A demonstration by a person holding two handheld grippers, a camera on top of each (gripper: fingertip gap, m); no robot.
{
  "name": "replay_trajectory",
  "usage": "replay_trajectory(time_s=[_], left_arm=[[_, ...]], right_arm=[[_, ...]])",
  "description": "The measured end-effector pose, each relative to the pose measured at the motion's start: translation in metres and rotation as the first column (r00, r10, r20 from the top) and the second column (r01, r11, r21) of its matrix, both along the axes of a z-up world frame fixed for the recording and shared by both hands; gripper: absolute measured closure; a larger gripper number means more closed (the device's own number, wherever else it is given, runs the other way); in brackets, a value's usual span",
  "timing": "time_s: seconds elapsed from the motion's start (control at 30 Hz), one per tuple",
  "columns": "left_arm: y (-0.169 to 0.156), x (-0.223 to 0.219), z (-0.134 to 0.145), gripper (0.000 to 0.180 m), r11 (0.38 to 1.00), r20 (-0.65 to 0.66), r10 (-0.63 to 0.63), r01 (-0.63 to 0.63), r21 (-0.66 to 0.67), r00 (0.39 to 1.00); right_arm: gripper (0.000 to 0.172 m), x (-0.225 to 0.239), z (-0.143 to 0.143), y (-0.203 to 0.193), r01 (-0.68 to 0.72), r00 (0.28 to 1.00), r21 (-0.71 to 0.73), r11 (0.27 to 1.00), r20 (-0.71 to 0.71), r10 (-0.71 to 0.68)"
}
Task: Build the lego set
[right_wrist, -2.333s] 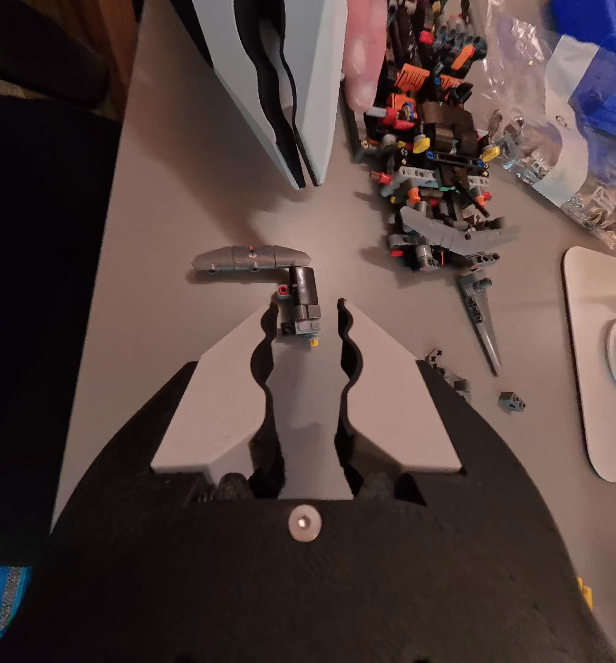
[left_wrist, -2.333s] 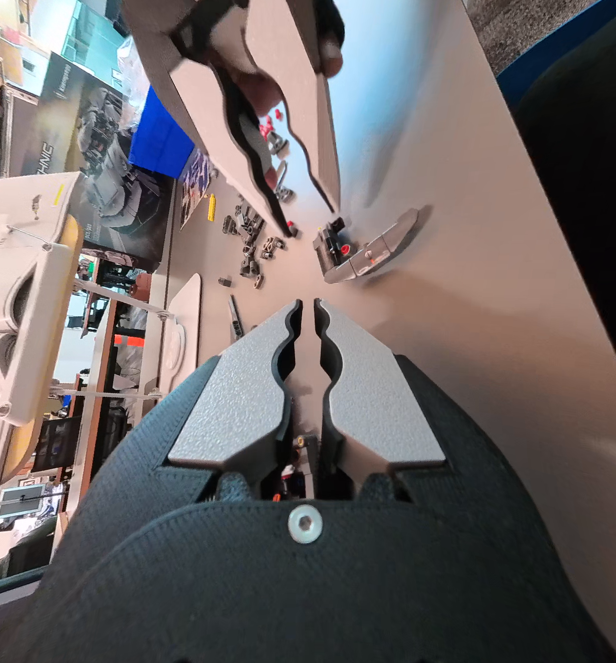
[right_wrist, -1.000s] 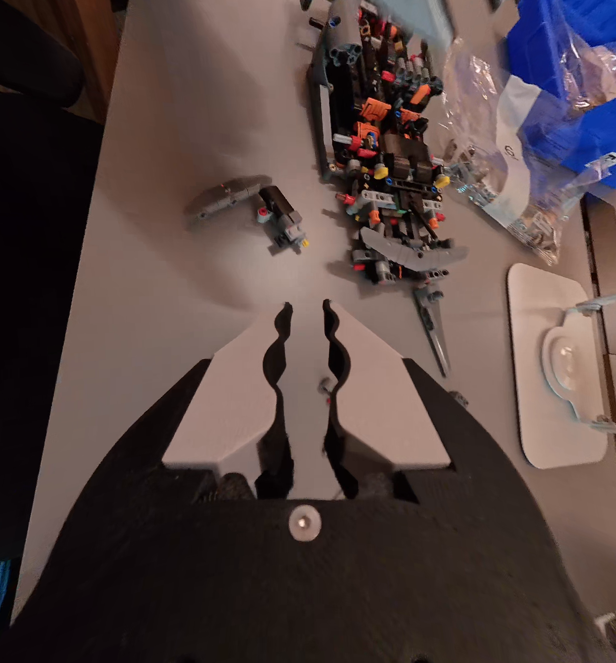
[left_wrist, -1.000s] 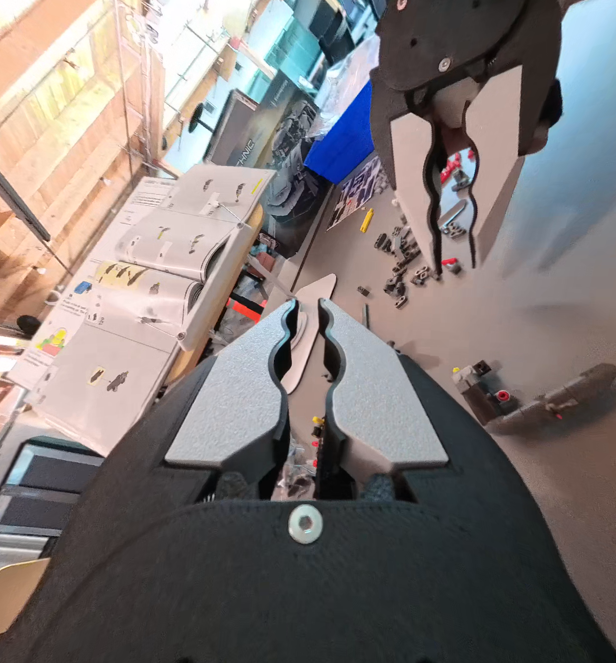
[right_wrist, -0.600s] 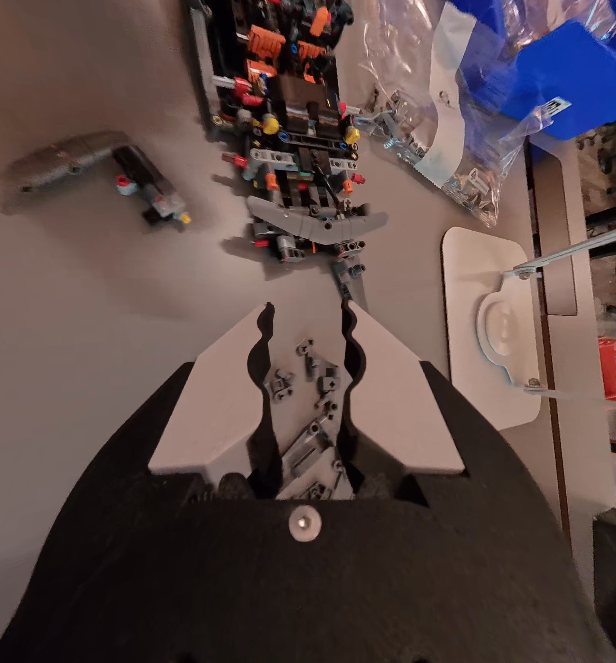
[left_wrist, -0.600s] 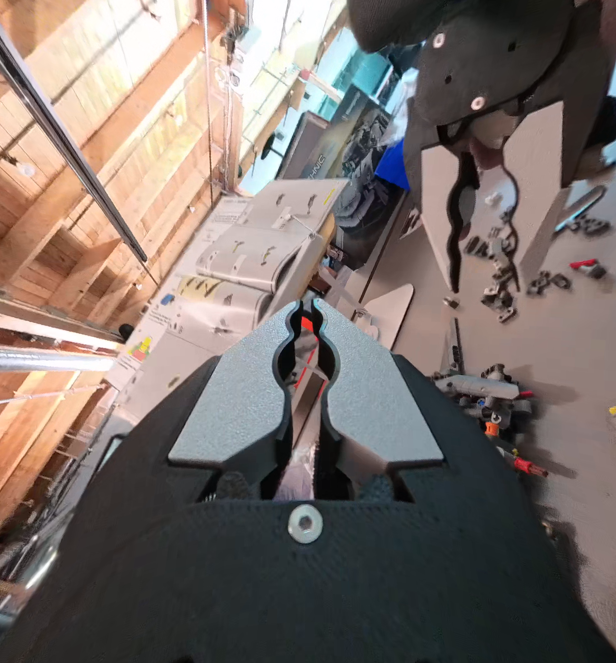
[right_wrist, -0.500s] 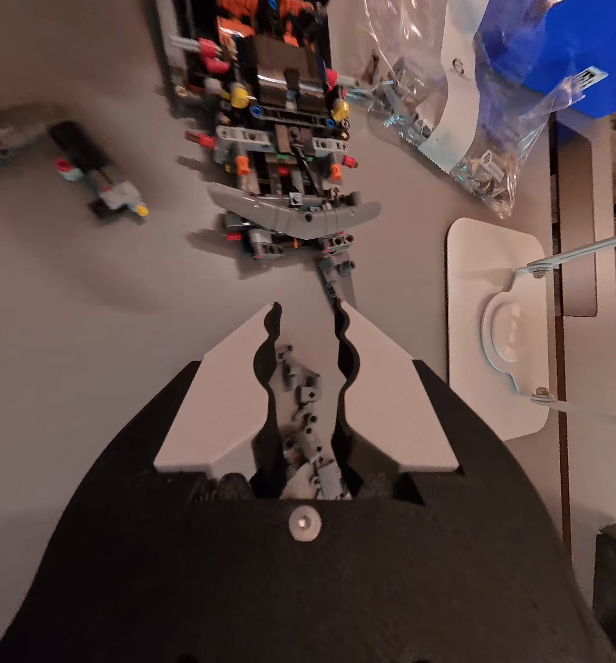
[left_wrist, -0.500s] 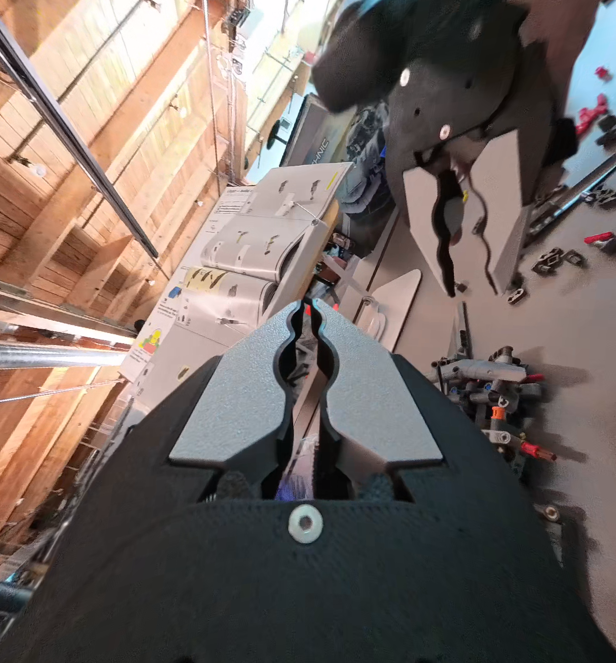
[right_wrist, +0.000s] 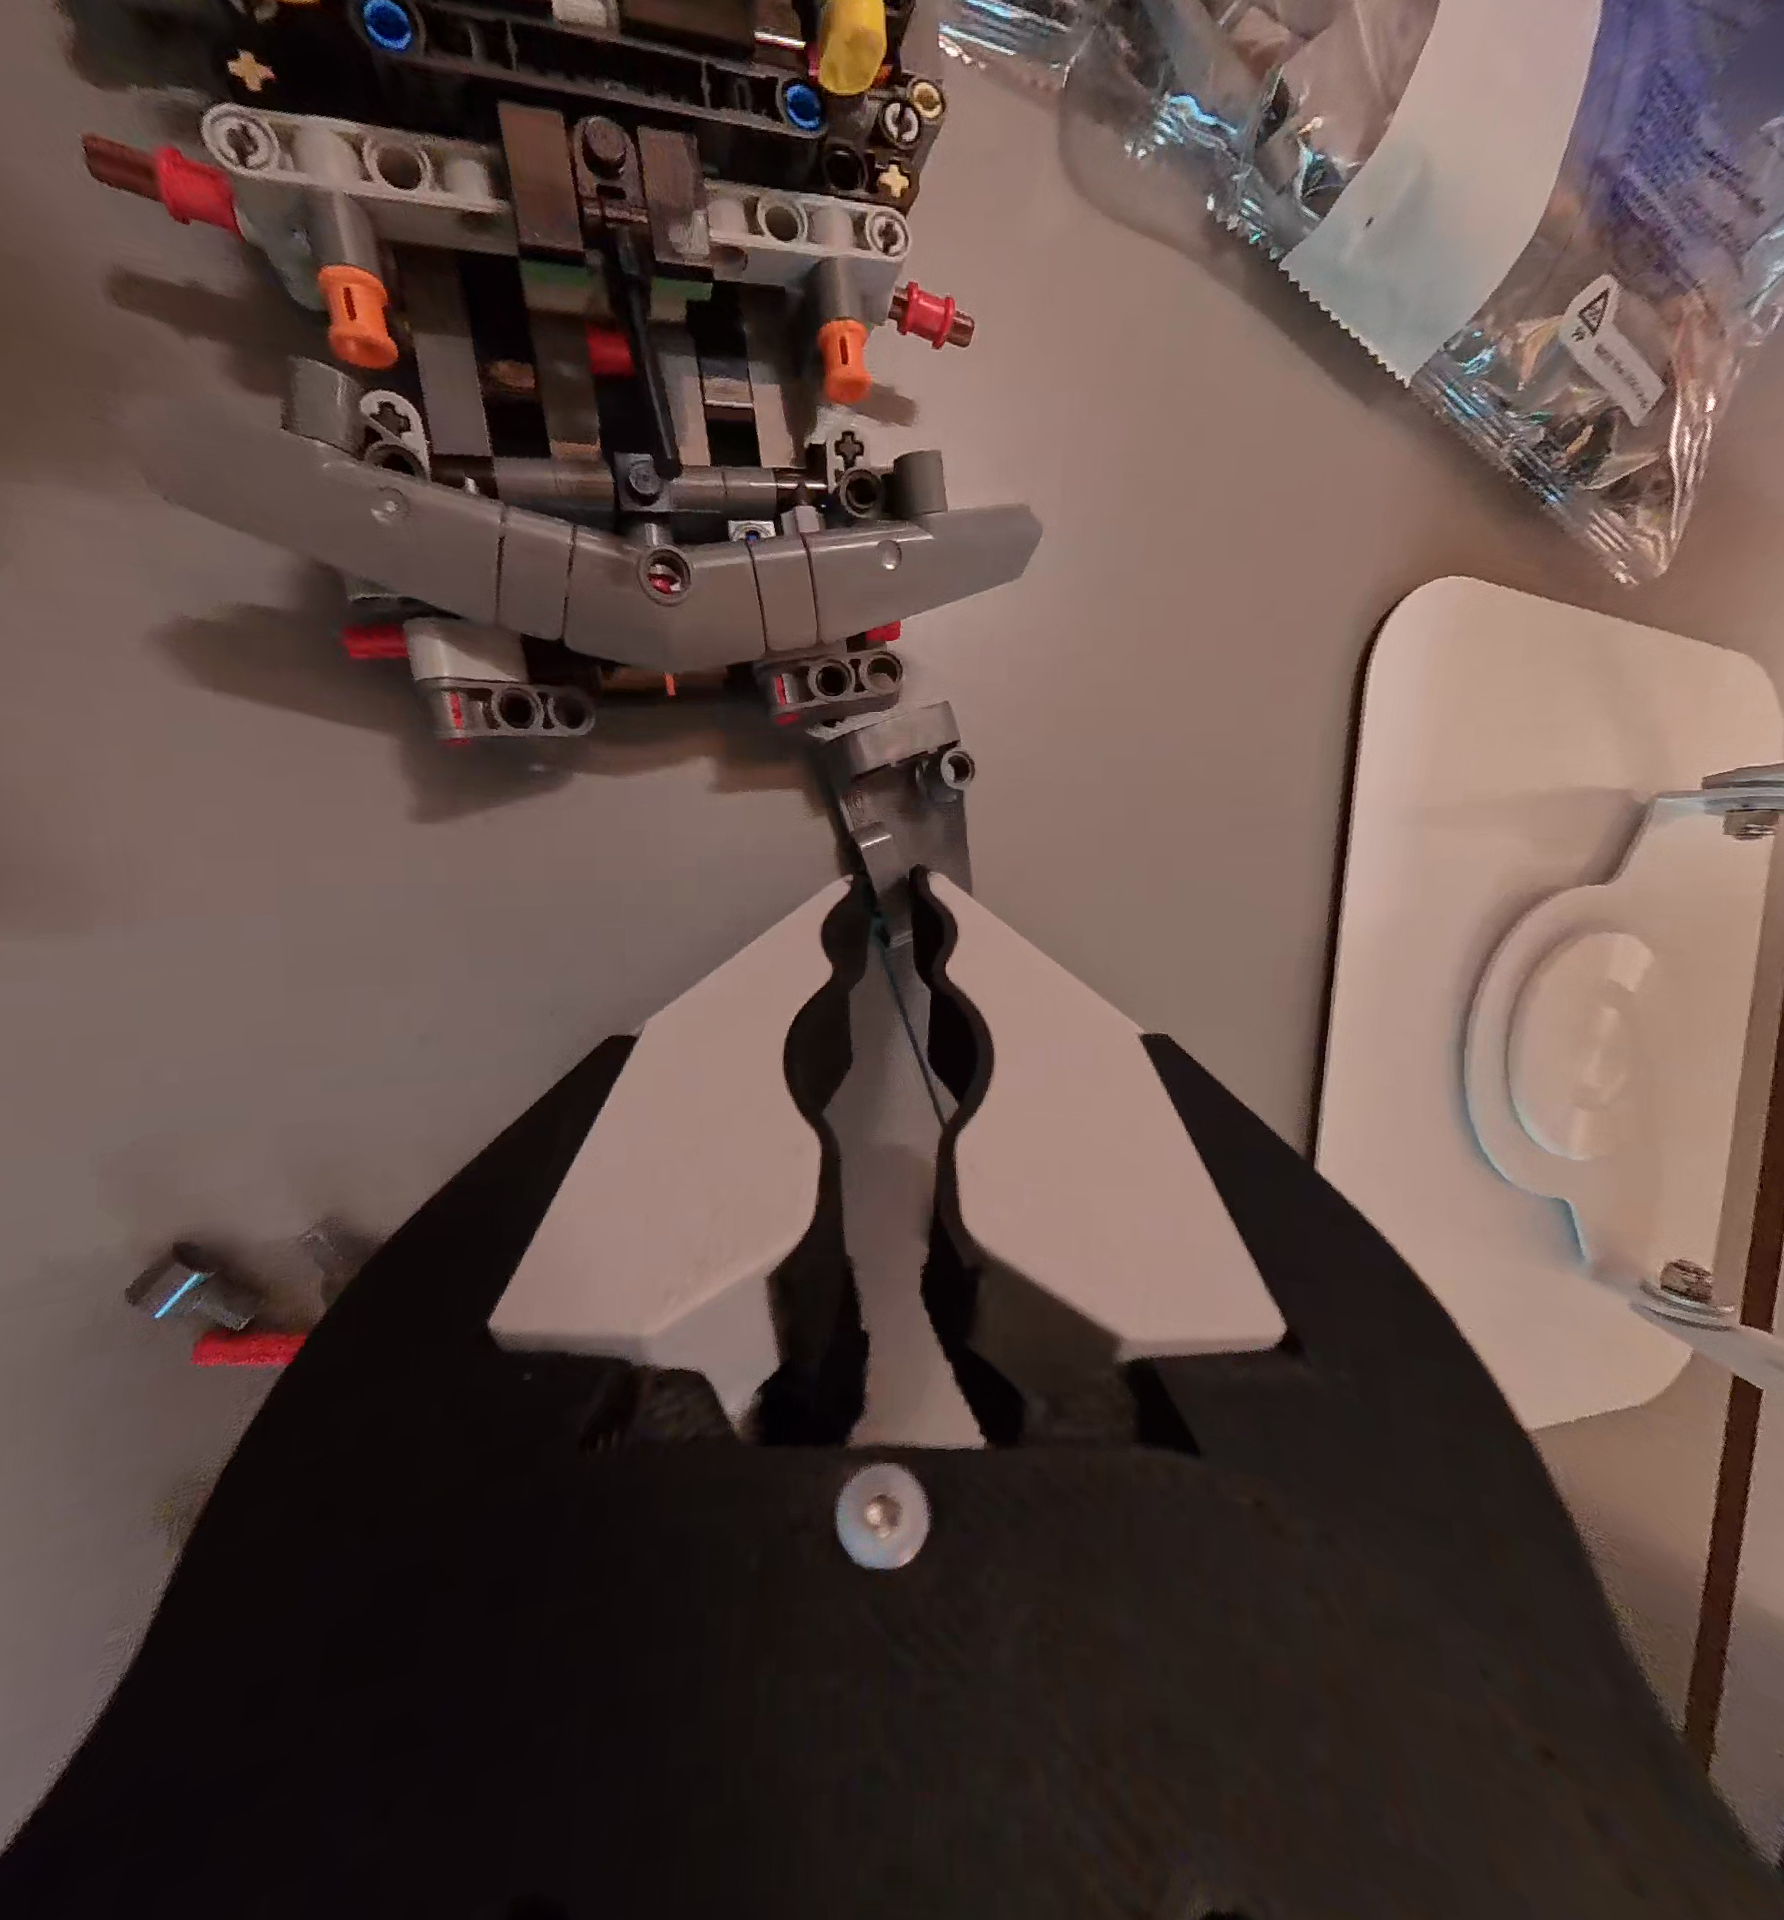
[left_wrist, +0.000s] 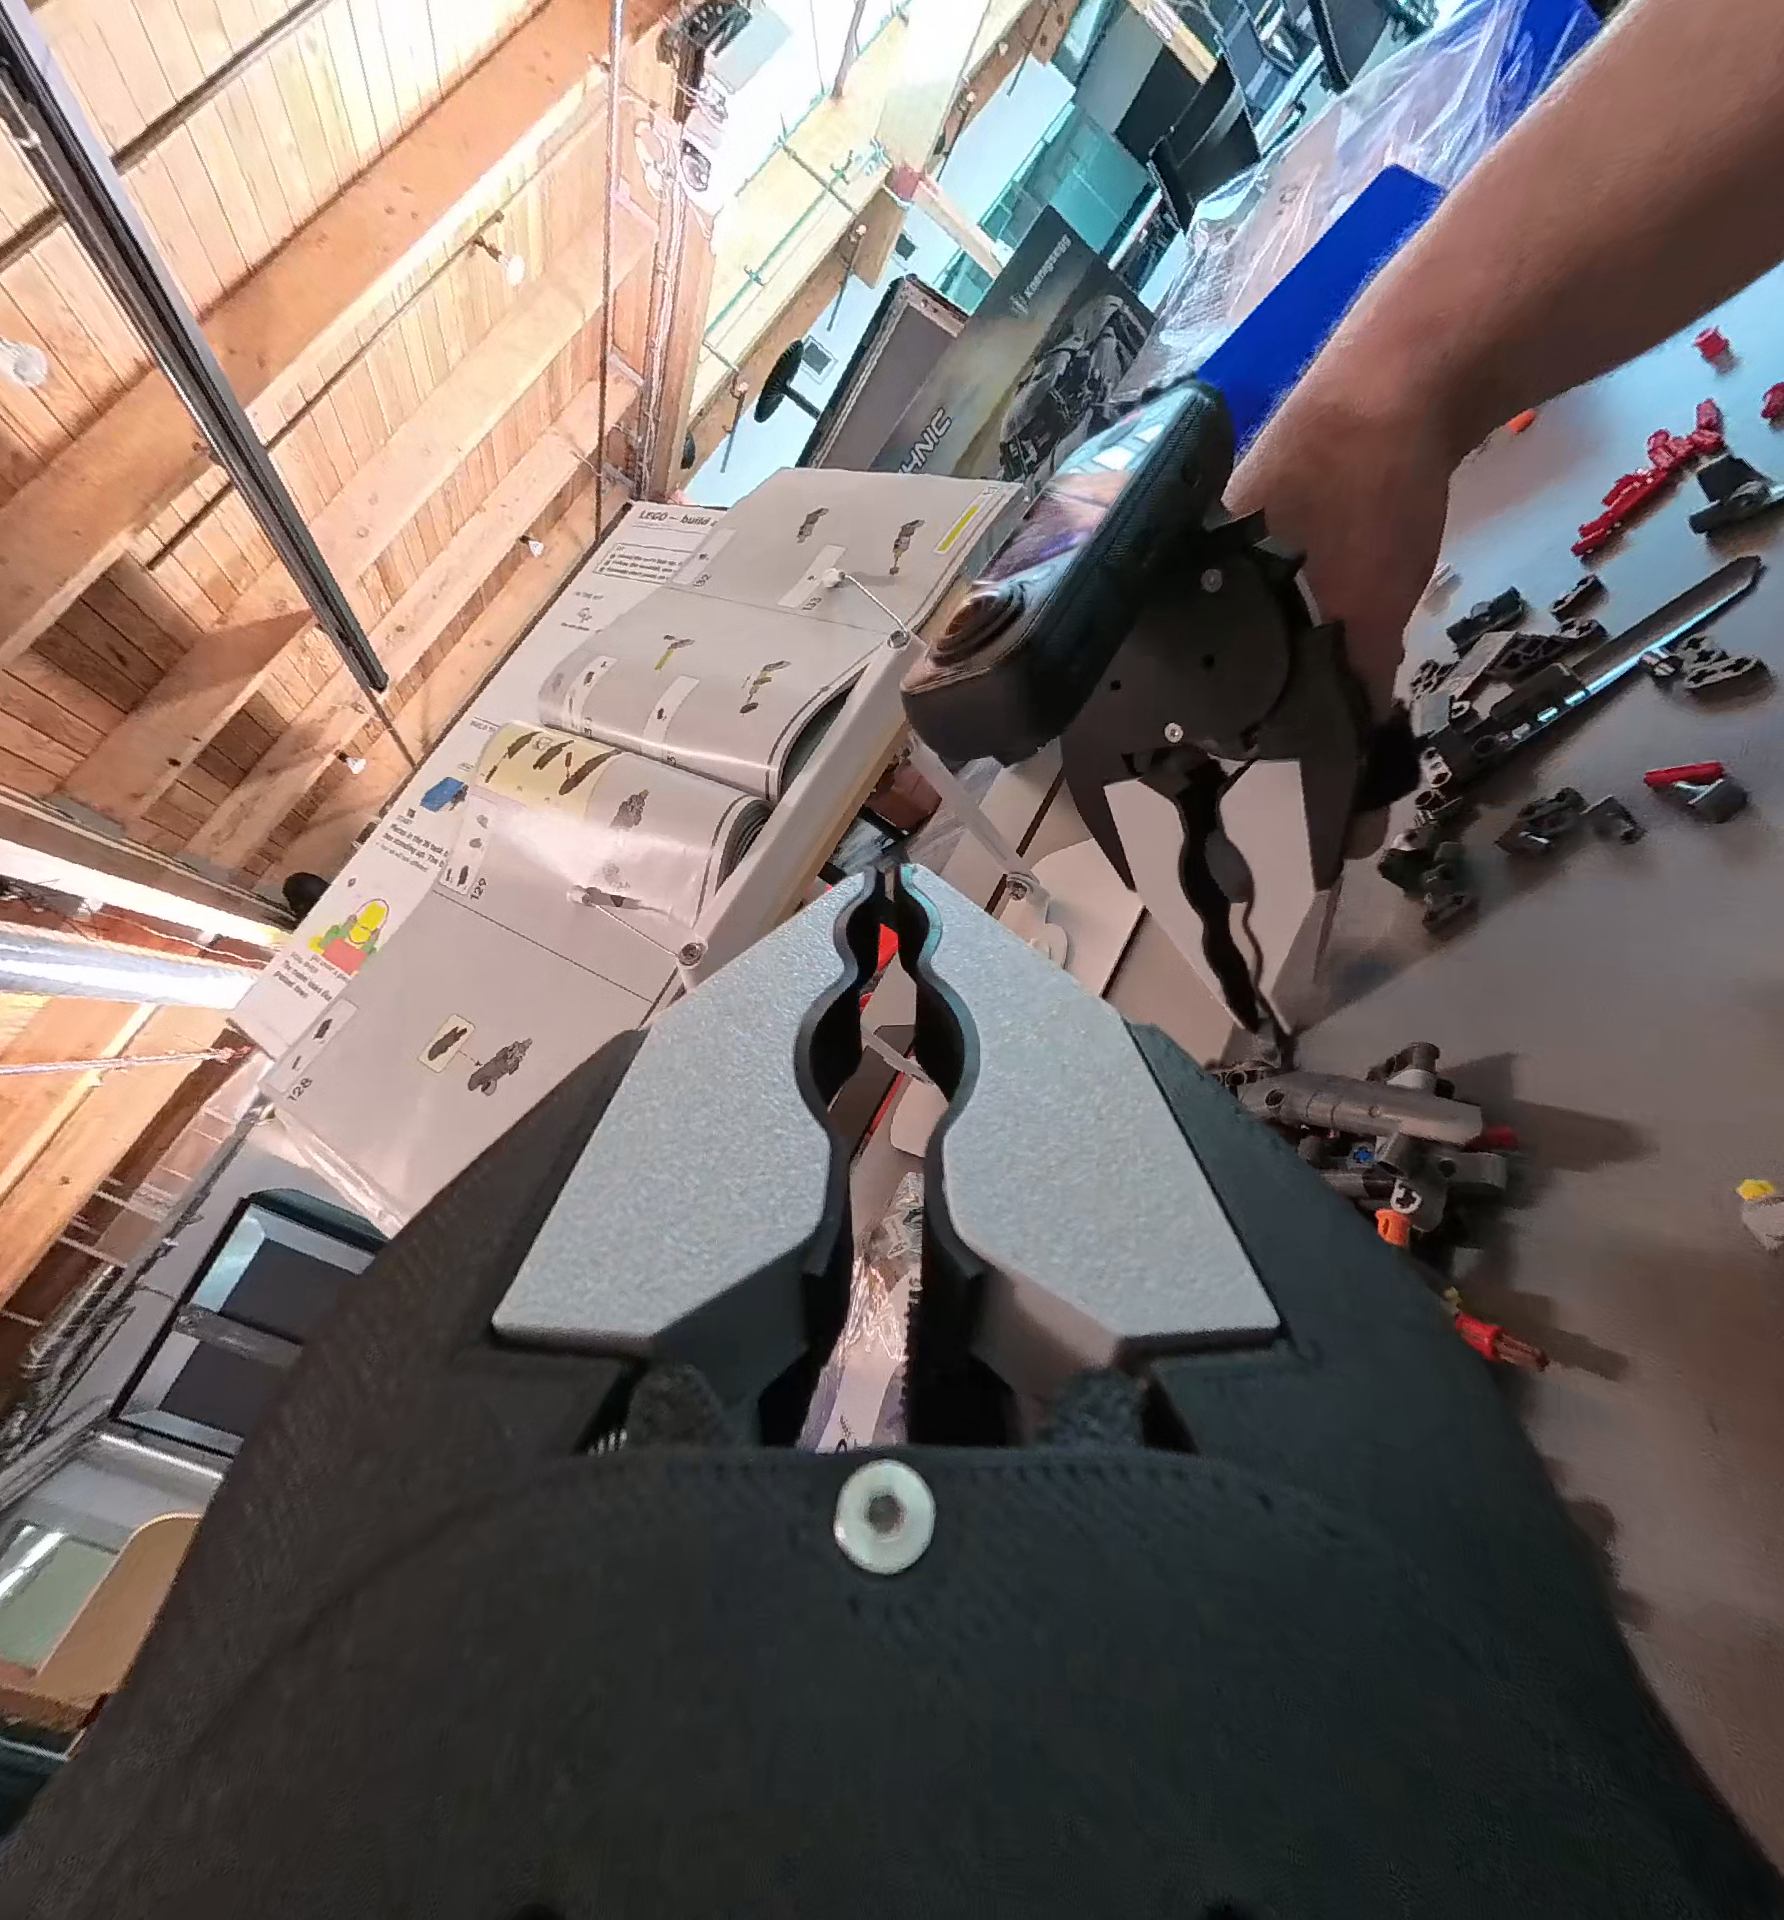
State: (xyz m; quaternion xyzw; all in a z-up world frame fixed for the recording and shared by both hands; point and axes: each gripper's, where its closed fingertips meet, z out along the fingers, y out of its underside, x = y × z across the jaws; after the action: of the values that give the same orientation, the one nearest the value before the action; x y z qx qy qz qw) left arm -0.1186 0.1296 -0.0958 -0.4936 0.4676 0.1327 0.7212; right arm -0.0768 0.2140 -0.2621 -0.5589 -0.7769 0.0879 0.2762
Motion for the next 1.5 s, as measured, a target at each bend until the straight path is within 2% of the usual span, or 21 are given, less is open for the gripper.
replay_trajectory(time_s=[0.23, 0.37, 0.5, 0.6, 0.73, 0.87, 0.97, 1.2, 1.3, 1.37, 1.5], left_arm=[[0.005, 0.003, -0.009, 0.179, 1.0, -0.018, 0.012, -0.012, -0.021, 1.0], [0.011, 0.004, -0.017, 0.17, 0.998, -0.026, 0.015, -0.017, -0.066, 1.0], [0.022, 0.006, -0.035, 0.15, 0.984, -0.083, 0.08, -0.092, -0.154, 0.993], [0.017, 0.018, -0.034, 0.145, 0.975, -0.025, 0.03, -0.035, -0.219, 0.999], [0.003, 0.044, -0.028, 0.138, 0.931, 0.115, -0.101, 0.135, -0.34, 0.988], [-0.016, 0.071, -0.015, 0.13, 0.842, 0.272, -0.253, 0.35, -0.411, 0.928], [-0.022, 0.083, -0.005, 0.13, 0.792, 0.348, -0.301, 0.436, -0.427, 0.888], [-0.03, 0.093, 0.004, 0.158, 0.714, 0.481, -0.366, 0.572, -0.403, 0.796], [-0.029, 0.094, 0.002, 0.161, 0.695, 0.508, -0.369, 0.594, -0.405, 0.778], [-0.027, 0.095, 0.001, 0.161, 0.684, 0.519, -0.366, 0.602, -0.413, 0.772], [-0.021, 0.095, -0.005, 0.161, 0.705, 0.479, -0.356, 0.567, -0.425, 0.802]], right_arm=[[0.168, 0.009, 0.008, 0.005, 0.04, 0.998, -0.015, 0.999, -0.043, -0.04], [0.168, 0.018, 0.035, 0.003, 0.072, 0.985, -0.016, 0.997, -0.155, -0.073], [0.168, 0.022, 0.076, -0.027, 0.042, 0.938, -0.055, 0.998, -0.34, -0.059], [0.168, 0.022, 0.108, -0.057, 0.01, 0.87, -0.074, 0.997, -0.491, -0.045], [0.168, 0.021, 0.144, -0.096, -0.063, 0.741, -0.107, 0.992, -0.671, -0.025], [0.168, 0.023, 0.178, -0.123, -0.161, 0.567, -0.186, 0.969, -0.821, -0.064], [0.168, 0.024, 0.191, -0.133, -0.221, 0.467, -0.216, 0.951, -0.88, -0.091], [0.167, 0.022, 0.188, -0.137, -0.306, 0.398, -0.277, 0.911, -0.906, -0.142], [0.168, 0.023, 0.186, -0.134, -0.314, 0.395, -0.291, 0.904, -0.906, -0.154], [0.167, 0.024, 0.185, -0.132, -0.314, 0.391, -0.298, 0.901, -0.906, -0.163], [0.168, 0.026, 0.179, -0.127, -0.304, 0.404, -0.315, 0.899, -0.897, -0.178]])
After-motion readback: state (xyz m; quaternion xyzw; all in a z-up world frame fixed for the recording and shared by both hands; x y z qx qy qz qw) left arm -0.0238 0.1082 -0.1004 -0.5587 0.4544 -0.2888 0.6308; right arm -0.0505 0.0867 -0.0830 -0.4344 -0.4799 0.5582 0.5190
